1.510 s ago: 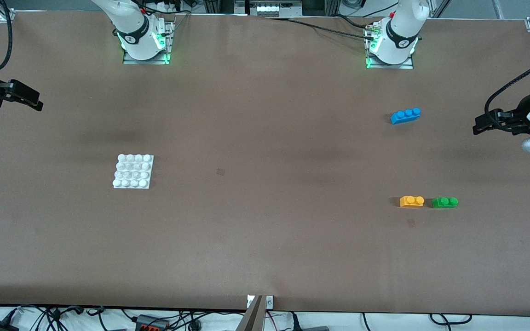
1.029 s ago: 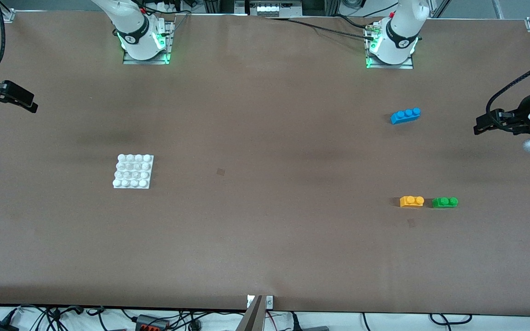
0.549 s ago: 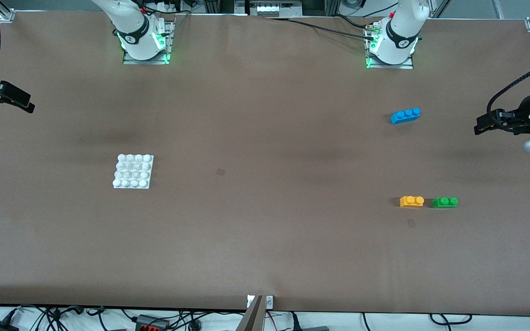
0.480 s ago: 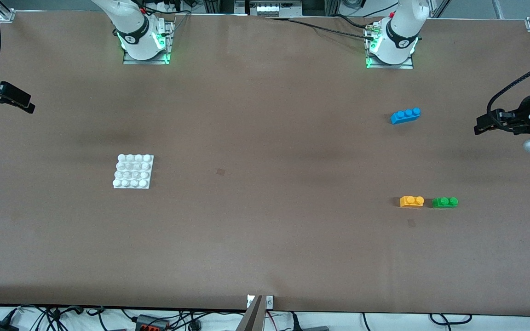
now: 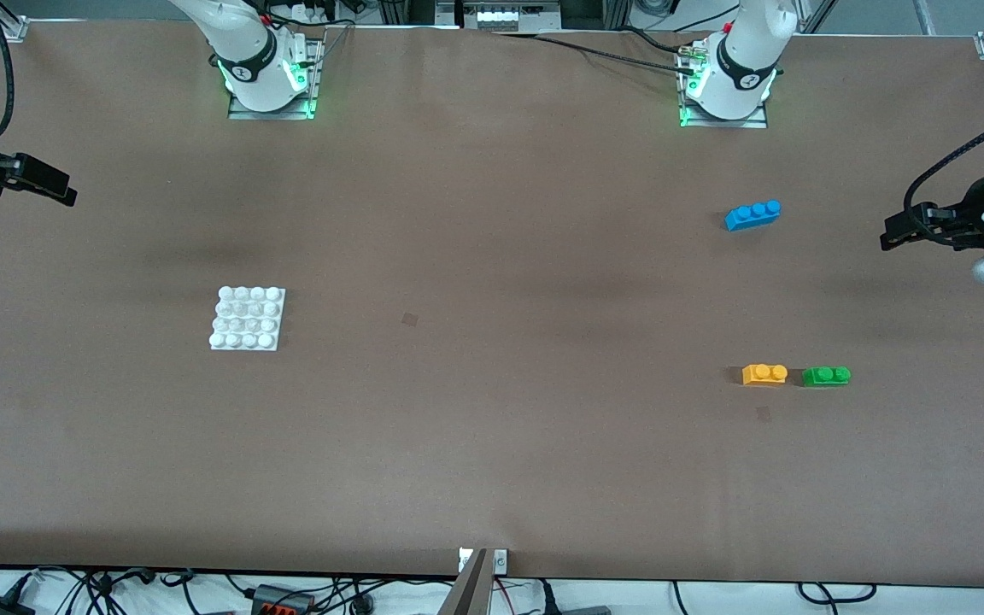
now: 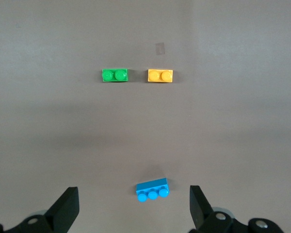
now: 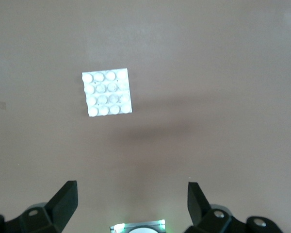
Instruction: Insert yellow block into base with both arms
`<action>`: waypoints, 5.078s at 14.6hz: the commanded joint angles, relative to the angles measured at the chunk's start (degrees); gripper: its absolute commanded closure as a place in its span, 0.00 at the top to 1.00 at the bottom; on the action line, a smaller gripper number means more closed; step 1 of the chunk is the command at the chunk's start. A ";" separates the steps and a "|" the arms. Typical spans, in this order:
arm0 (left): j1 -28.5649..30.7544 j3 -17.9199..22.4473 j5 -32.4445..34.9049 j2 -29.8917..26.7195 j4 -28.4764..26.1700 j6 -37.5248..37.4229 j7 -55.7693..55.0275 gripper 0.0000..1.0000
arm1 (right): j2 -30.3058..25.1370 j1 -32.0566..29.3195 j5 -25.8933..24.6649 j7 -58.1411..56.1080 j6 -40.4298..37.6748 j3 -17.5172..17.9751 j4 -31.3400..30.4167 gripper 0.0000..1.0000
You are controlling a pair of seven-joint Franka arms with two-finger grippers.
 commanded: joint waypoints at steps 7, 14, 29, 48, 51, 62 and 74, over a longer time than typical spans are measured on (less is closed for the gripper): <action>0.21 0.34 -1.65 0.29 1.14 -1.06 0.50 1.00 | 2.26 0.35 1.87 1.21 25.78 0.42 -23.84 1.00; 0.21 0.34 -1.65 0.29 1.14 -1.06 0.50 1.00 | 18.95 0.61 2.75 -0.72 48.14 3.05 -26.86 1.00; 0.65 0.43 -2.08 0.29 1.14 -1.15 0.50 1.00 | 27.14 -3.43 11.71 -18.39 56.32 4.64 -25.63 1.00; 1.08 0.43 -2.52 0.29 1.14 -1.15 0.51 1.00 | 29.78 -2.82 14.79 -18.65 56.06 6.22 -23.26 1.00; 1.08 0.43 -2.52 0.29 1.14 -1.15 0.59 1.00 | 30.66 -2.91 14.79 -20.93 56.32 6.22 -23.26 1.00; 1.43 0.43 -2.61 0.29 1.14 -1.15 0.59 1.00 | 31.36 -2.73 14.79 -24.36 57.29 6.39 -23.17 0.61; 1.96 0.60 -3.32 0.47 1.22 -1.15 3.23 1.00 | 32.94 3.49 14.97 -22.88 57.03 6.75 -23.17 0.62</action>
